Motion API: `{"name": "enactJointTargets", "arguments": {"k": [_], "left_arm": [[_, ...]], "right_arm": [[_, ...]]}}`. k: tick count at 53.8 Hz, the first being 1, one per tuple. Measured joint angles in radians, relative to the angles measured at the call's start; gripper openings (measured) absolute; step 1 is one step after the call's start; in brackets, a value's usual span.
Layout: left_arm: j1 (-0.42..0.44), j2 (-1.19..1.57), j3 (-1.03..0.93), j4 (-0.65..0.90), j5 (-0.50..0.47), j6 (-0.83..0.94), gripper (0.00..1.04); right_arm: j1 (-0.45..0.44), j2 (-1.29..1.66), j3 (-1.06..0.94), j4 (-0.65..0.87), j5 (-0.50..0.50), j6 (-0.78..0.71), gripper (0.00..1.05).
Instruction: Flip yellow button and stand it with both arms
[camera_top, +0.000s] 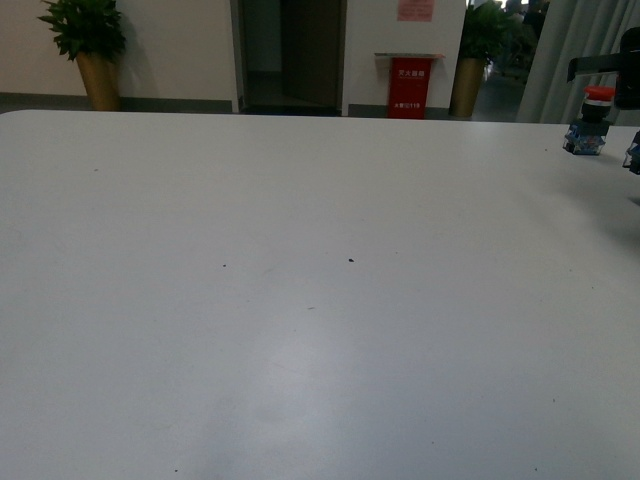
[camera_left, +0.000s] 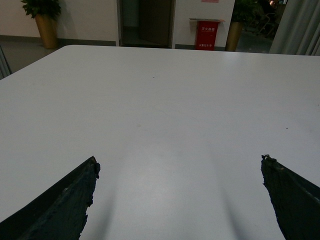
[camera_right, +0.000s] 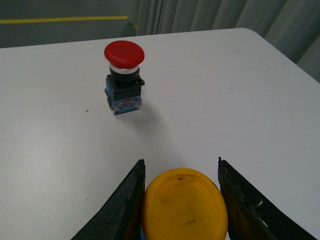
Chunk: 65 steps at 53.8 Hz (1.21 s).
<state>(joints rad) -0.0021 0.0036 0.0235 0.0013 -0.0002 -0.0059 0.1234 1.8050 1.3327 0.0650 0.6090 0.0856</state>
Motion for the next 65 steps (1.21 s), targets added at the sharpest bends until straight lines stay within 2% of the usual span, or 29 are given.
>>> {"name": "enactJointTargets", "arguments": {"k": [22,65], "left_arm": [[0.0,0.0,0.0,0.0,0.0,0.0,0.98],[0.0,0.0,0.0,0.0,0.0,0.0,0.98]], "right_arm": [[-0.029,0.027,0.0,0.028,0.015,-0.032,0.37],[-0.031,0.041,-0.043,0.065,0.023,-0.056,0.37]]}}
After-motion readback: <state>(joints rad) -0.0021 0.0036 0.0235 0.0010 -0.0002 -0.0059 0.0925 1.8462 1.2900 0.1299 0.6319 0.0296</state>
